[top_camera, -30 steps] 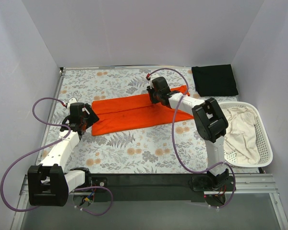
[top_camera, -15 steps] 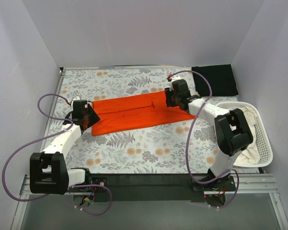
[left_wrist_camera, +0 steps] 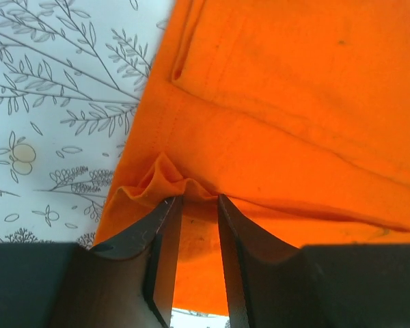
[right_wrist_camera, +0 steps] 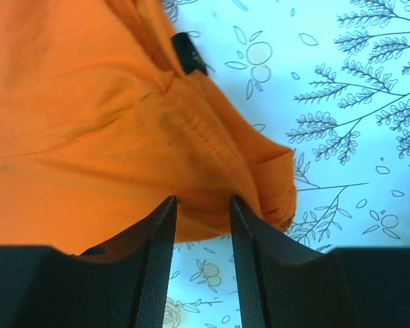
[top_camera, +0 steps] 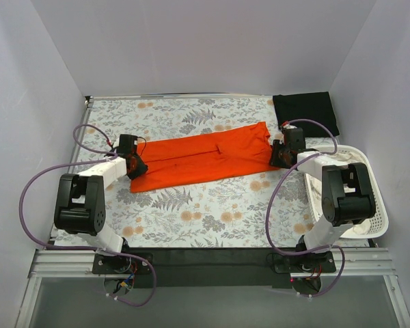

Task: Fold and stack the t-shirts
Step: Fold the tshirt

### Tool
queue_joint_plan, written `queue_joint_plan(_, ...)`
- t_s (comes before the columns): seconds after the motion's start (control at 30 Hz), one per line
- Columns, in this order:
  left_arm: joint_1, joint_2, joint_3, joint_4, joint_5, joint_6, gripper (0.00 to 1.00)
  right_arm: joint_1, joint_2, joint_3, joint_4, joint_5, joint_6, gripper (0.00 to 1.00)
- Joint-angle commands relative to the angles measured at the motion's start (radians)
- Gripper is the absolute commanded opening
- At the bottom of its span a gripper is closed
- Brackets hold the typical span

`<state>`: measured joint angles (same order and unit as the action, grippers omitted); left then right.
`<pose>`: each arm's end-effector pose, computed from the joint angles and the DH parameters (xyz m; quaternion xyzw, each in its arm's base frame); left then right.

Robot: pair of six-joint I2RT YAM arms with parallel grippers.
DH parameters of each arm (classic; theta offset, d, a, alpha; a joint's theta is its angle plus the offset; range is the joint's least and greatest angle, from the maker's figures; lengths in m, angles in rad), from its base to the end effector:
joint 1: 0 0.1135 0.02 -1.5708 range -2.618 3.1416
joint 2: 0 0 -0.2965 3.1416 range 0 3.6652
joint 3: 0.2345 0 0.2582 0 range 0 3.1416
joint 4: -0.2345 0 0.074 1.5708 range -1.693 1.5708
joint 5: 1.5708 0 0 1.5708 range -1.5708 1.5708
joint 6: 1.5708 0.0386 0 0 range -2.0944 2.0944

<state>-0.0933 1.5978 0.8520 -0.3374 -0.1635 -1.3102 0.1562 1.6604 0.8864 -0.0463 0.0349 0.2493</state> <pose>0.3050 -0.0222 0.1845 -0.5690 0.7823 -0.0948 0.2349 0.3408 0.0523 0.1938 0.0497 0.9290 0.0579 0.3622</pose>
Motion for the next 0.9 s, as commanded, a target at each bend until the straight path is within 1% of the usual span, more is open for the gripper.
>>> queue_joint_plan(0.0, 0.017, 0.043, 0.015, -0.026, -0.045, -0.024, 0.27, -0.046, 0.025, 0.003, 0.020, -0.055, 0.030, 0.38)
queue_joint_plan(0.13, 0.044, 0.070, -0.020, -0.086, -0.045, -0.050, 0.24, -0.083, 0.102, 0.052, 0.011, -0.081, 0.045, 0.38)
queue_joint_plan(0.23, 0.058, 0.048, -0.080, -0.130, -0.031, -0.076, 0.23, -0.101, 0.194, 0.163, -0.035, -0.105, 0.050, 0.38)
queue_joint_plan(0.27, 0.063, 0.024, -0.099, -0.144, -0.027, -0.086, 0.23, -0.099, 0.243, 0.196, -0.049, -0.115, 0.047, 0.37)
queue_joint_plan(0.3, 0.066, 0.007, -0.131, -0.155, -0.016, -0.093, 0.23, -0.101, 0.268, 0.266, -0.079, -0.128, 0.044, 0.37)
queue_joint_plan(0.37, 0.067, -0.050, -0.172, -0.178, 0.028, -0.119, 0.21, -0.099, 0.326, 0.321, -0.101, -0.164, 0.033, 0.37)
queue_joint_plan(0.4, 0.067, -0.127, -0.194, -0.183, 0.042, -0.132, 0.21, -0.101, 0.338, 0.342, -0.104, -0.168, 0.031, 0.36)
queue_joint_plan(0.43, 0.067, -0.166, -0.230, -0.195, 0.051, -0.145, 0.21, -0.101, 0.346, 0.367, -0.102, -0.171, 0.027, 0.37)
queue_joint_plan(0.47, 0.067, -0.206, -0.241, -0.207, 0.053, -0.182, 0.22, -0.099, 0.355, 0.381, -0.102, -0.174, 0.021, 0.37)
queue_joint_plan(0.5, 0.067, -0.293, -0.249, -0.221, 0.055, -0.196, 0.24, -0.099, 0.355, 0.393, -0.102, -0.178, 0.013, 0.37)
queue_joint_plan(0.53, 0.067, -0.332, -0.254, -0.247, 0.056, -0.207, 0.27, -0.101, 0.355, 0.414, -0.102, -0.182, 0.005, 0.36)
queue_joint_plan(0.57, 0.067, -0.376, -0.252, -0.262, 0.053, -0.221, 0.31, -0.101, 0.343, 0.421, -0.102, -0.185, -0.010, 0.37)
queue_joint_plan(0.6, 0.066, -0.412, -0.248, -0.276, 0.044, -0.224, 0.34, -0.098, 0.334, 0.427, -0.101, -0.184, -0.016, 0.37)
queue_joint_plan(0.63, 0.067, -0.479, -0.237, -0.294, 0.038, -0.225, 0.41, -0.095, 0.313, 0.434, -0.101, -0.184, -0.027, 0.37)
queue_joint_plan(0.67, 0.066, -0.505, -0.231, -0.298, 0.038, -0.218, 0.41, -0.095, 0.300, 0.434, -0.099, -0.185, -0.031, 0.37)
queue_joint_plan(0.7, 0.066, -0.527, -0.223, -0.298, 0.042, -0.209, 0.47, -0.084, 0.285, 0.433, -0.098, -0.187, -0.033, 0.37)
queue_joint_plan(0.77, 0.066, -0.564, -0.193, -0.296, 0.038, -0.186, 0.53, -0.073, 0.241, 0.419, -0.096, -0.197, -0.033, 0.37)
queue_joint_plan(0.8, 0.066, -0.568, -0.182, -0.293, 0.035, -0.154, 0.59, -0.055, 0.222, 0.410, -0.093, -0.199, -0.027, 0.37)
queue_joint_plan(0.87, 0.064, -0.570, -0.171, -0.237, 0.038, -0.106, 0.63, -0.035, 0.167, 0.385, -0.087, -0.201, -0.012, 0.37)
